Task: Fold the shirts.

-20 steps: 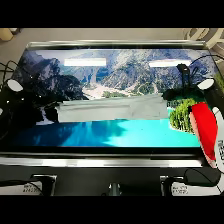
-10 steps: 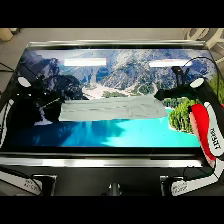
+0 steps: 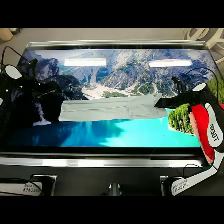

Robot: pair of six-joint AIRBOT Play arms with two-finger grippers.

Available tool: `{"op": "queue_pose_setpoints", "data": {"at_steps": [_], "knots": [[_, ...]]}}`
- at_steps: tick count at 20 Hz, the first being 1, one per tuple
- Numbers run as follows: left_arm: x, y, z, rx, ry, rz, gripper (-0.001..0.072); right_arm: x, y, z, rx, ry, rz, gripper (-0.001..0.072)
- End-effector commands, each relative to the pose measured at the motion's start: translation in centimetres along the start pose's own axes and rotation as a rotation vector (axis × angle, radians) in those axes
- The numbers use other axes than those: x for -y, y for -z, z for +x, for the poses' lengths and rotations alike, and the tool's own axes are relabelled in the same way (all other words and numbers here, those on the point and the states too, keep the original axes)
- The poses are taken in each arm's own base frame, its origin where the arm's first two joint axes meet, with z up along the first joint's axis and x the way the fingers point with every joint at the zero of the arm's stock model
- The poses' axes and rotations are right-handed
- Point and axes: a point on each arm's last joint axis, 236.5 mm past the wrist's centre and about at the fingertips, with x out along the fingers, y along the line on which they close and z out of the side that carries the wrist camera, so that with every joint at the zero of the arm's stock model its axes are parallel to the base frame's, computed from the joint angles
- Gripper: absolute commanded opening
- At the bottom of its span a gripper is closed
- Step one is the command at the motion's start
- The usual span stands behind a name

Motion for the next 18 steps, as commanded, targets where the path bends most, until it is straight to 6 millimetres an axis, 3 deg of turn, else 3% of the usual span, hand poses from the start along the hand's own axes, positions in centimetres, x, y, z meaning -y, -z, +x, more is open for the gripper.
{"op": "queue_pose_setpoints", "data": {"at_steps": [1, 3, 4, 6, 8, 11, 15, 18], "knots": [[4.6, 0.4, -0.7, 0.032, 0.034, 0.096, 0.0598, -2.0, -0.4, 2.6, -0.01, -0.043, 0.009, 0.0625], [7.7, 0.9, 0.5, 0.039, 0.06, 0.153, 0.0595, -3.2, -1.3, 2.7, 0.014, -0.058, -0.003, 0.0042], [9.2, 1.0, 1.4, 0.047, 0.073, 0.182, 0.0538, -4.4, -2.4, 2.1, 0.054, -0.097, 0.011, 0.0015], [12.7, 1.5, 4.0, 0.064, 0.109, 0.228, 0.0025, -6.4, -4.5, -0.5, 0.132, -0.113, -0.024, 0.0014], [17.5, 2.9, 7.4, 0.05, 0.21, 0.199, 0.0028, -8.6, -6.0, -4.1, 0.206, -0.096, -0.08, 0.0014], [24.4, 6.1, 12.4, -0.019, 0.397, 0.068, 0.0027, -12.9, -6.0, -9.3, 0.252, -0.106, -0.151, 0.0013], [30.8, 10.4, 16.5, -0.116, 0.566, -0.115, 0.0026, -17.9, -3.8, -14.3, 0.247, -0.133, -0.229, 0.0014], [33.9, 13.3, 18.2, -0.177, 0.634, -0.212, 0.0026, -20.9, -2.3, -17.4, 0.262, -0.137, -0.253, 0.0014]]}}
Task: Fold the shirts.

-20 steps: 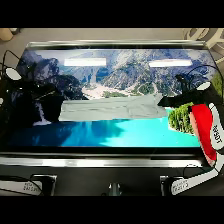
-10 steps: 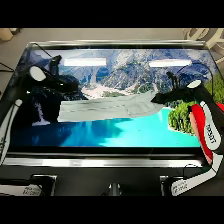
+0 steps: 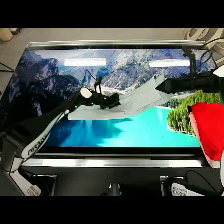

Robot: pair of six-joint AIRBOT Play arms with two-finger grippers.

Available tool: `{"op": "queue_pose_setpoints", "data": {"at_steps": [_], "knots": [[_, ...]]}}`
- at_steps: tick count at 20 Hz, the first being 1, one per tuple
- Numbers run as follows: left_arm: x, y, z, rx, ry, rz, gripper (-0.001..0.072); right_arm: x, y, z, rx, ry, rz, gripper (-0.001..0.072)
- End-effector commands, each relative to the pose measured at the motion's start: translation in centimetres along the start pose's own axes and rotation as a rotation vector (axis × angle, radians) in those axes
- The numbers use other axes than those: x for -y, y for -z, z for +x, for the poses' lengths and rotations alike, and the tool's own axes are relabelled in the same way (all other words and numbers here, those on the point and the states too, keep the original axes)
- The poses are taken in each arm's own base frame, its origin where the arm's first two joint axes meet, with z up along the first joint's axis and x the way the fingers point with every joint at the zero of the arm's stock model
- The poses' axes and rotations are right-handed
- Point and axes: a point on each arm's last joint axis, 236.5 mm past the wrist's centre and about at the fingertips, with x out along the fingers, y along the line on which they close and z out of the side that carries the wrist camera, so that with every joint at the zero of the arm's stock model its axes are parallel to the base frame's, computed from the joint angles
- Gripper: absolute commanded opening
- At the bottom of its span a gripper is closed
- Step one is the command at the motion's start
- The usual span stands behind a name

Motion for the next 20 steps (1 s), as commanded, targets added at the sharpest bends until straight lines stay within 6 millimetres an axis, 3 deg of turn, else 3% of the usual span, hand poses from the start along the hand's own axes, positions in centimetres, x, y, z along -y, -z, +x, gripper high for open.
{"op": "queue_pose_setpoints", "data": {"at_steps": [1, 4, 6, 8, 9, 10, 12, 15, 17, 19, 20], "knots": [[2.9, 3.1, 4.6, -0.022, 0.132, -0.188, 0.0026, -4.8, 0.4, -3.7, 0.004, -0.021, -0.038, 0.0015], [4.5, 5.3, 7.0, -0.013, 0.162, -0.253, 0.0026, -6.5, 0.5, -5.6, 0.019, 0.006, -0.064, 0.0015], [4.9, 5.0, 6.9, 0.001, 0.171, -0.245, 0.0025, -6.2, 0.7, -5.7, 0.014, 0.021, -0.06, 0.0015], [5.5, 2.7, 4.5, 0.032, 0.199, -0.112, 0.0024, -5.6, -0.2, -4.8, 0.04, 0.037, -0.06, 0.0015], [5.9, 0.8, 2.3, 0.066, 0.207, -0.018, 0.0023, -5.7, -0.9, -3.6, 0.051, 0.037, -0.068, 0.0015], [6.1, -1.4, -0.4, 0.111, 0.192, 0.068, 0.0023, -6.1, -1.5, -1.9, 0.054, 0.025, -0.08, 0.0015], [6.0, -6.6, -7.7, 0.238, 0.124, 0.222, 0.0023, -7.5, -2.0, 2.9, 0.039, -0.023, -0.098, 0.0016], [7.8, -12.7, -22.0, 0.482, 0.088, 0.321, 0.0023, -11.4, -1.4, 12.2, 0.002, -0.148, -0.087, 0.0016], [10.4, -14.1, -30.9, 0.648, 0.108, 0.363, 0.0024, -14.7, 0.6, 18.7, -0.032, -0.24, -0.085, 0.0017], [13.2, -13.2, -37.1, 0.756, 0.131, 0.418, 0.0024, -17.2, 2.7, 24.2, -0.044, -0.305, -0.034, 0.0047], [14.6, -12.2, -39.2, 0.789, 0.146, 0.444, 0.0024, -17.8, 3.5, 26.4, -0.04, -0.321, -0.007, 0.0345]]}}
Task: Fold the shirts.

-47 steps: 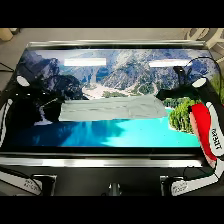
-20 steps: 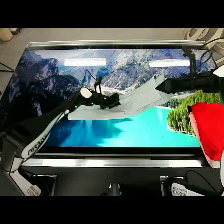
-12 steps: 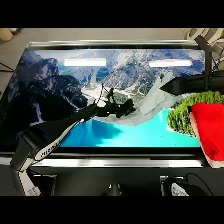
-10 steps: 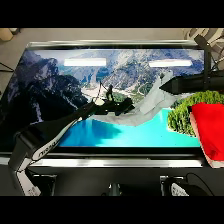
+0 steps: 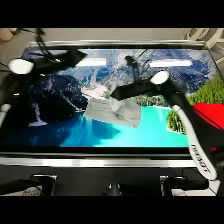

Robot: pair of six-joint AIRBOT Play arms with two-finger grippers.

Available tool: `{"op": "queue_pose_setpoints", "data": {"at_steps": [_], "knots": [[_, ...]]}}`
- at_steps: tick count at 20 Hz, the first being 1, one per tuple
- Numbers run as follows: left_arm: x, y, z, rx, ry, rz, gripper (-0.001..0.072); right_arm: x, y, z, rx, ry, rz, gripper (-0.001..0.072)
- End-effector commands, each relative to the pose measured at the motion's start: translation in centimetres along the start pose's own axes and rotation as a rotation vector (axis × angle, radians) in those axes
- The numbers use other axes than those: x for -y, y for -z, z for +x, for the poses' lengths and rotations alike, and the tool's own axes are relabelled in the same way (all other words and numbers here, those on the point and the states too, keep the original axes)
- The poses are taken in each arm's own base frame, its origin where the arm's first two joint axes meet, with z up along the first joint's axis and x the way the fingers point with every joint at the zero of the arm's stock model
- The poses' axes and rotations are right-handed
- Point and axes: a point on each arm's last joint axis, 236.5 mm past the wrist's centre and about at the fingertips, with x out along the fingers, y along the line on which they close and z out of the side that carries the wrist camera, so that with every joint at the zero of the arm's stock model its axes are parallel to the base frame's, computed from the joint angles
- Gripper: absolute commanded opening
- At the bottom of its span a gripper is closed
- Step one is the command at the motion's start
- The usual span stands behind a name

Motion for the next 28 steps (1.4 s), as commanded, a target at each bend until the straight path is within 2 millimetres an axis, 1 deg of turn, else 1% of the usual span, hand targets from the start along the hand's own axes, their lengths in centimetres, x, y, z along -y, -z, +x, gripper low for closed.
{"op": "queue_pose_setpoints", "data": {"at_steps": [1, 2, 3, 4, 6, 7, 8, 9, 10, 11, 12, 13, 14, 15, 17, 19, 20, 21, 22, 23, 24, 25, 26, 28], "knots": [[4.9, -5.7, -8.2, 0.166, 0.016, 0.128, 0.0024, -1.3, 2.0, 8.9, 0.031, -0.077, 0.066, 0.0719], [6.4, -5.8, -9.4, 0.178, 0.034, 0.156, 0.0024, -0.8, 2.1, 9.1, 0.031, -0.076, 0.07, 0.0696], [7.5, -5.7, -10.2, 0.177, 0.049, 0.173, 0.0024, 0.2, 1.7, 8.4, 0.039, -0.06, 0.068, 0.0696], [8.4, -5.3, -10.9, 0.167, 0.061, 0.192, 0.0024, 1.3, 1.0, 6.8, 0.045, -0.048, 0.061, 0.0695], [9.3, -4.2, -11.6, 0.128, 0.076, 0.264, 0.0024, 3.9, 0.2, 2.1, 0.036, -0.012, 0.037, 0.0686], [9.3, -3.6, -11.6, 0.104, 0.075, 0.283, 0.0024, 5.7, 0.5, -1.1, 0.001, 0.029, 0.029, 0.0686], [8.8, -3.0, -11.4, 0.076, 0.059, 0.3, 0.0024, 8.4, 1.9, -4.4, -0.067, 0.108, 0.025, 0.0685], [8.0, -2.6, -11.3, 0.054, 0.03, 0.326, 0.0024, 11.2, 4.3, -7.6, -0.167, 0.204, 0.034, 0.0685], [7.2, -2.2, -11.2, 0.033, 0.001, 0.349, 0.0024, 14.6, 7.9, -11.3, -0.307, 0.327, 0.076, 0.0677], [6.7, -1.8, -11.2, 0.014, -0.018, 0.367, 0.0024, 16.9, 11.4, -14.1, -0.43, 0.415, 0.145, 0.0676], [6.5, -1.3, -11.1, -0.008, -0.021, 0.371, 0.0024, 17.9, 14.4, -15.0, -0.497, 0.433, 0.215, 0.0676], [6.4, -0.9, -11.1, -0.024, -0.019, 0.37, 0.0024, 18.1, 15.9, -14.3, -0.49, 0.408, 0.266, 0.0676], [6.6, -0.5, -11.0, -0.04, -0.014, 0.374, 0.0024, 18.0, 16.5, -12.5, -0.442, 0.366, 0.319, 0.0677], [6.7, -0.2, -10.9, -0.05, -0.01, 0.374, 0.0024, 17.7, 16.5, -10.6, -0.384, 0.322, 0.371, 0.0676], [7.1, 0.5, -10.8, -0.072, 0.003, 0.378, 0.0024, 16.8, 15.7, -6.9, -0.283, 0.223, 0.471, 0.0676], [7.3, 0.9, -10.7, -0.081, 0.01, 0.38, 0.0025, 16.0, 15.0, -4.3, -0.245, 0.163, 0.496, 0.0674], [7.3, 0.9, -10.7, -0.081, 0.01, 0.38, 0.0025, 15.6, 15.1, -3.4, -0.247, 0.149, 0.498, 0.0649], [7.3, 0.9, -10.7, -0.081, 0.01, 0.38, 0.0025, 15.4, 15.3, -2.7, -0.254, 0.152, 0.491, 0.0587], [7.3, 0.8, -10.7, -0.081, 0.01, 0.38, 0.0025, 15.5, 15.2, -2.5, -0.249, 0.159, 0.486, 0.0437], [7.4, 0.8, -10.7, -0.081, 0.01, 0.38, 0.0025, 15.7, 14.6, -2.7, -0.228, 0.162, 0.486, 0.0042], [7.3, 0.9, -10.7, -0.081, 0.01, 0.38, 0.0025, 15.8, 13.0, -3.5, -0.192, 0.149, 0.446, 0.0016], [7.3, 0.8, -10.7, -0.081, 0.009, 0.38, 0.0025, 15.5, 10.5, -5.1, -0.144, 0.118, 0.349, 0.0012], [7.3, 0.8, -10.7, -0.081, 0.009, 0.381, 0.0025, 15.3, 7.9, -7.6, -0.097, 0.11, 0.291, 0.0012], [7.2, 0.9, -10.6, -0.085, 0.008, 0.378, 0.0025, 15.5, 2.7, -14.9, 0.014, 0.144, 0.214, 0.0012]]}}
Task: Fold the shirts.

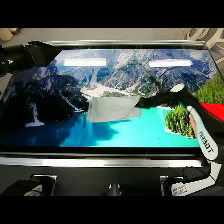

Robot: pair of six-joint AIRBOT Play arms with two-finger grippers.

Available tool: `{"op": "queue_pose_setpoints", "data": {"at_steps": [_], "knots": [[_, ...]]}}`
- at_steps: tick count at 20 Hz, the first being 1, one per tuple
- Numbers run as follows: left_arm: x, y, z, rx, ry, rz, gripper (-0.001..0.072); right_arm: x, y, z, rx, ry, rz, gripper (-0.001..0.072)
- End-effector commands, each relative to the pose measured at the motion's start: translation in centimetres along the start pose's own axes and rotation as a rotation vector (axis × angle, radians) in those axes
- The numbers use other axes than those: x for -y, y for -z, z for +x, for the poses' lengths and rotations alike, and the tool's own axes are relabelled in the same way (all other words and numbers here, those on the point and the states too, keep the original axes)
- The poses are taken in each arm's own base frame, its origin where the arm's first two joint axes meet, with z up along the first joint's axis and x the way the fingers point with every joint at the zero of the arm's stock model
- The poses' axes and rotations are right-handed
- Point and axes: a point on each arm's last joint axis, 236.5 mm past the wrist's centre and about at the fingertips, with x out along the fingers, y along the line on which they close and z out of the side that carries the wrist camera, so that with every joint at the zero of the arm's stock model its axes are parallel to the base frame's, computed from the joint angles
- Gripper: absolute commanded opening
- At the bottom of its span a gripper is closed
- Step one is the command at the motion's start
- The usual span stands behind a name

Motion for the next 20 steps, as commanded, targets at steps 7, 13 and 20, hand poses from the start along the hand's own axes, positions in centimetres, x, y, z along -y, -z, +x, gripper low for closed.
{"op": "queue_pose_setpoints", "data": {"at_steps": [7, 13, 20], "knots": [[-1.1, 1.1, 1.2, -0.033, -0.005, -0.022, 0.0025, 9.6, -1.6, -32.3, 0.312, 0.456, 0.055, 0.0013], [-0.4, 2.7, 1.2, -0.098, 0.021, -0.024, 0.0025, 11.7, 4.5, -44.5, 0.479, 0.629, 0.223, 0.0014], [1.1, 3.3, 1.6, -0.116, 0.052, -0.013, 0.0025, 11.4, 15.4, -48.0, 0.358, 0.731, 0.524, 0.0015]]}}
